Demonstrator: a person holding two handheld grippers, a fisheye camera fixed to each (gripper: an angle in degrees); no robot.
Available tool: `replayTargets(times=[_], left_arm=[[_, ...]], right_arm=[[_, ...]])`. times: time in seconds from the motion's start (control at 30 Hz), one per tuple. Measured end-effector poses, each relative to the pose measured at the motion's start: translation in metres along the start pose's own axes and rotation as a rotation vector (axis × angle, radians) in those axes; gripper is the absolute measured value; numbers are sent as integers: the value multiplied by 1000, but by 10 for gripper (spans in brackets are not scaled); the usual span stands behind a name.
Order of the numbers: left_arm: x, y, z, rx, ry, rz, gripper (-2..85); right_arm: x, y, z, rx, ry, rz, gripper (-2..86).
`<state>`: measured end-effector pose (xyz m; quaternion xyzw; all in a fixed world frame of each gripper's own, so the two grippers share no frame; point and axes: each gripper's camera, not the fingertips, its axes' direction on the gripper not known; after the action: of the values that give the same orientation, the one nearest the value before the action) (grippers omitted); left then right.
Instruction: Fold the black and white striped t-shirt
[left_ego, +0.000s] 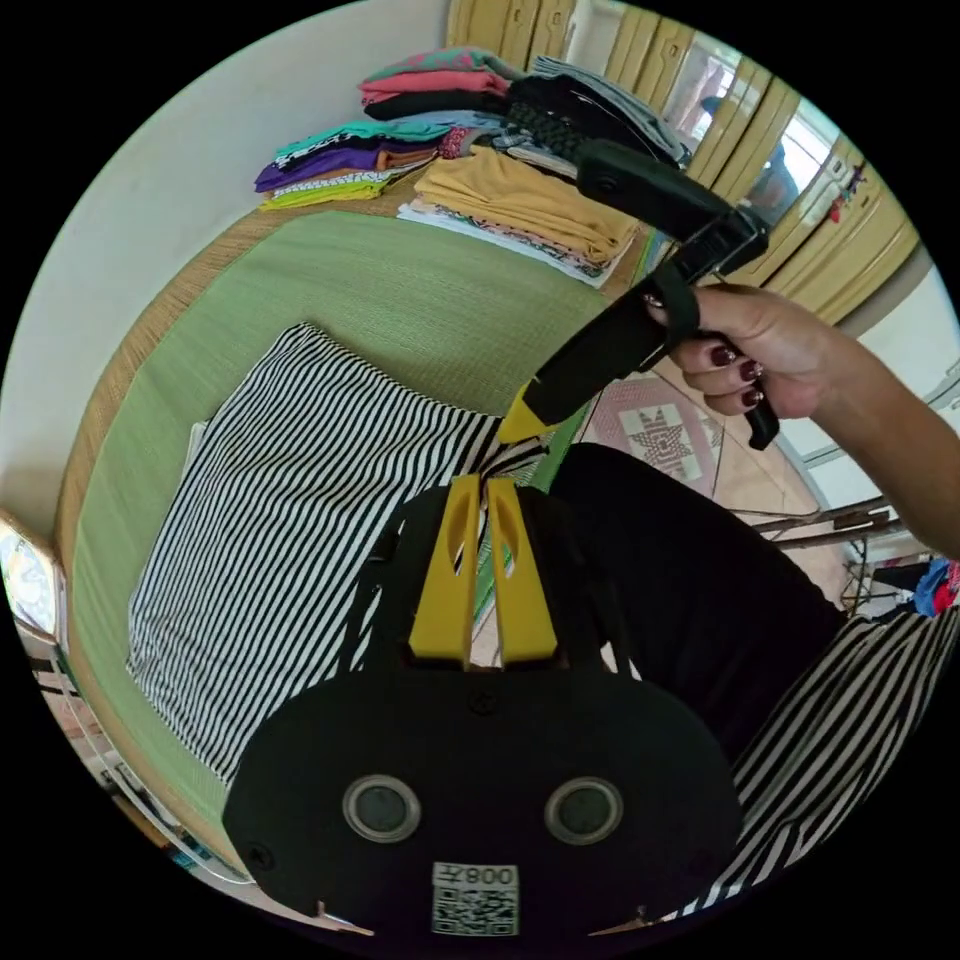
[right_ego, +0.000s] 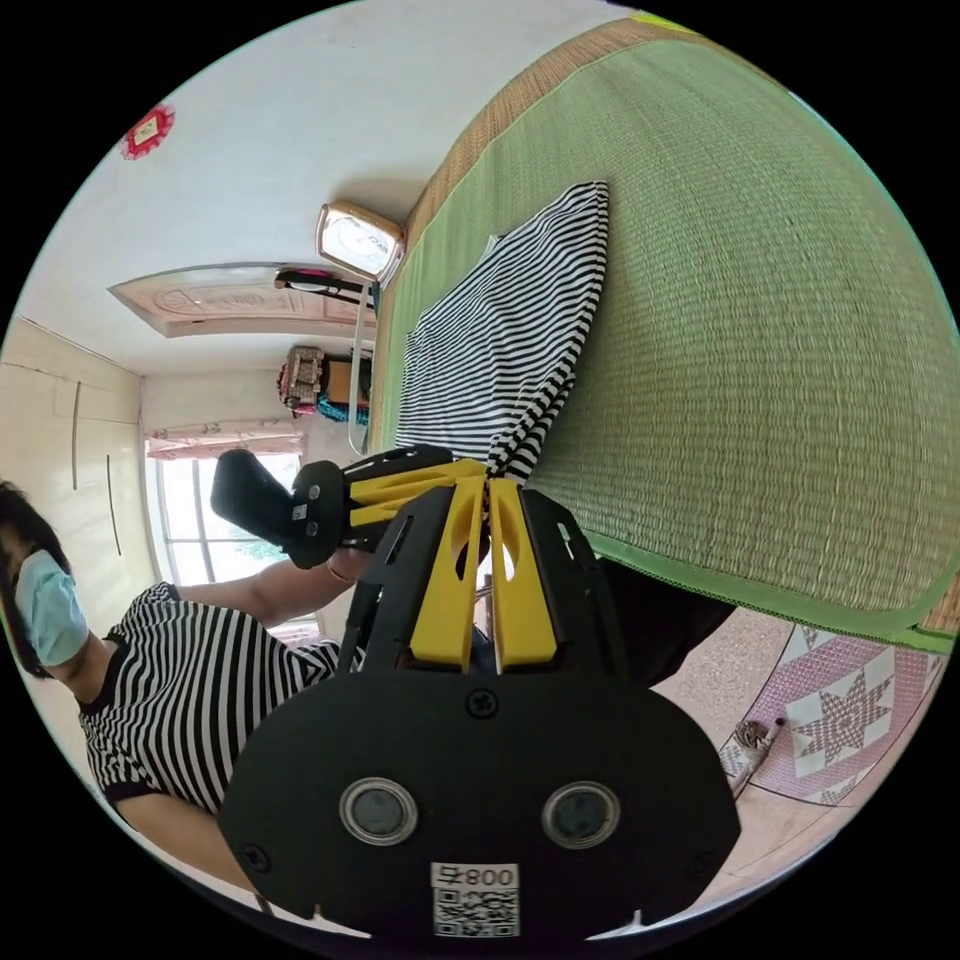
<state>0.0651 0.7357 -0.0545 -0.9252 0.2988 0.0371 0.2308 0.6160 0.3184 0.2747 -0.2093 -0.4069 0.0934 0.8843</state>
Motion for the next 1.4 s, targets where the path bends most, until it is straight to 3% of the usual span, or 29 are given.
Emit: replayTargets(times=[0.23,0.43,0.83,1.4], left_arm=[[-51,15,-6,146,234,-275,11],[-76,25,-4,228,331,-408,10],[-67,3,24,172,392,-342,10],[-78,1,46,151,492,-325,9]], right_arm=[[16,-22,-21,90,-5,15,8],[41,-69,-29,150,68,76,43],[71,-191,4,168,186,134,90],[102,-296,53,84,255,52,66]])
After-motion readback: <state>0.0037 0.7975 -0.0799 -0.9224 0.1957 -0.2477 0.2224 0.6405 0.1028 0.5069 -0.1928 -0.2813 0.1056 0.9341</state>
